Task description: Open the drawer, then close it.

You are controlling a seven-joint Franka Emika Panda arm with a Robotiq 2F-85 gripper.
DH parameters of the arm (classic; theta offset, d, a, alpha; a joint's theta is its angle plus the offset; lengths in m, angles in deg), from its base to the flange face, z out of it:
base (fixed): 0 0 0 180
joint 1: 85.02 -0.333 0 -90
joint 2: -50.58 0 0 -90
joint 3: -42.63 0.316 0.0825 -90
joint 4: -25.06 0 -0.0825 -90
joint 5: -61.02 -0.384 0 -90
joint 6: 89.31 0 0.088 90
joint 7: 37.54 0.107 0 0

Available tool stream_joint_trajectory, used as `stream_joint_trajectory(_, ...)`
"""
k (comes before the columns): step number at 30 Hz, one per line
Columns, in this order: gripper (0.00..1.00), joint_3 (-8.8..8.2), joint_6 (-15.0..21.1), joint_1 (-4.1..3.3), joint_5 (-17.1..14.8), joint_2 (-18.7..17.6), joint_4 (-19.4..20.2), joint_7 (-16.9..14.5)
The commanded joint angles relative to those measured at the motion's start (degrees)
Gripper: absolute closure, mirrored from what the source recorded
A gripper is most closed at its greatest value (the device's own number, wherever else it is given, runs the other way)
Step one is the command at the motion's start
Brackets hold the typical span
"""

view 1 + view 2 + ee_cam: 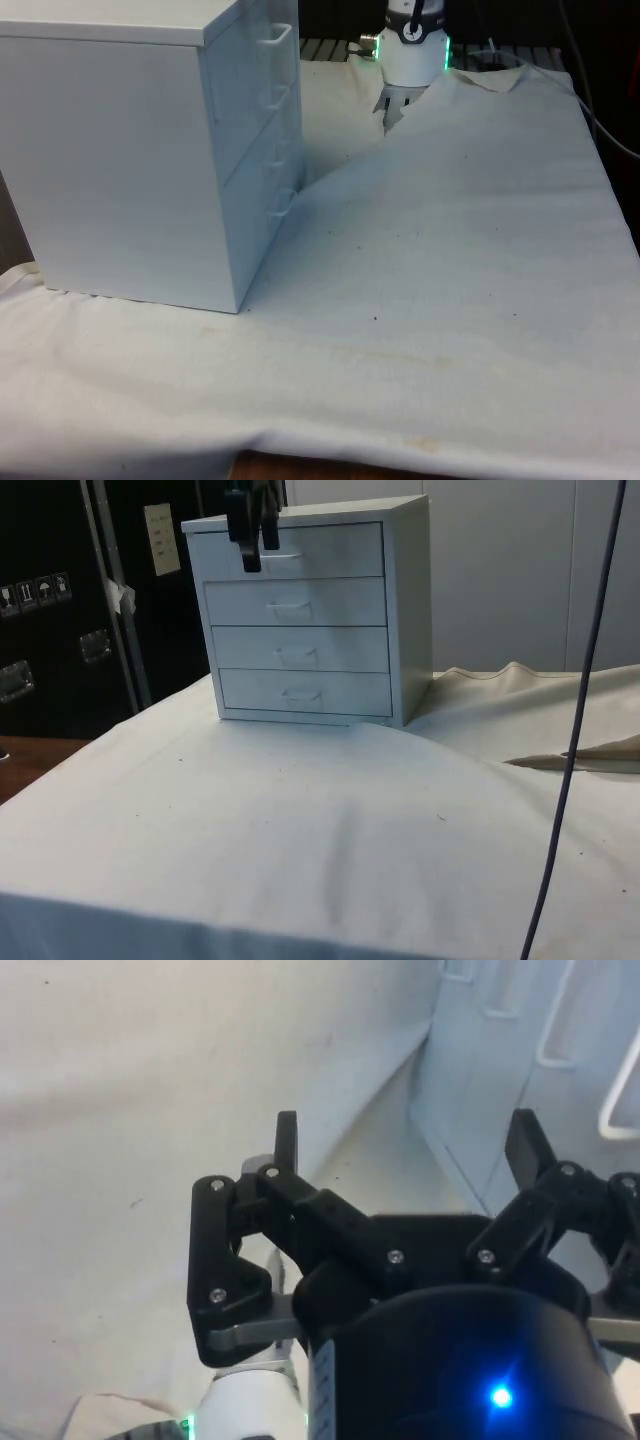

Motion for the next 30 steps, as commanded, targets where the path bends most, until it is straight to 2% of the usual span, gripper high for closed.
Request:
stream_joint_trajectory(1,0.00,-0.11,0.00,0.00,0.86,-0.52,-0.34,0.97)
stream_joint_trajectory(18,0.00,-0.11,2.46,0.00,6.47,-3.78,-0.86,8.37)
stream_joint_trajectory(21,0.00,-0.17,2.52,0.00,7.73,-4.81,-1.20,9.91)
stream_joint_trajectory(22,0.00,-0.06,2.12,0.00,7.05,-4.41,-1.09,9.28)
stream_joint_trajectory(26,0.00,-0.23,2.23,0.00,9.28,-5.90,-1.60,11.63)
stream_joint_trajectory(29,0.00,-0.11,2.12,0.06,9.45,-5.84,-1.43,11.86)
stream_joint_trajectory(30,0.00,-0.23,2.01,0.00,10.37,-6.36,-1.78,12.66)
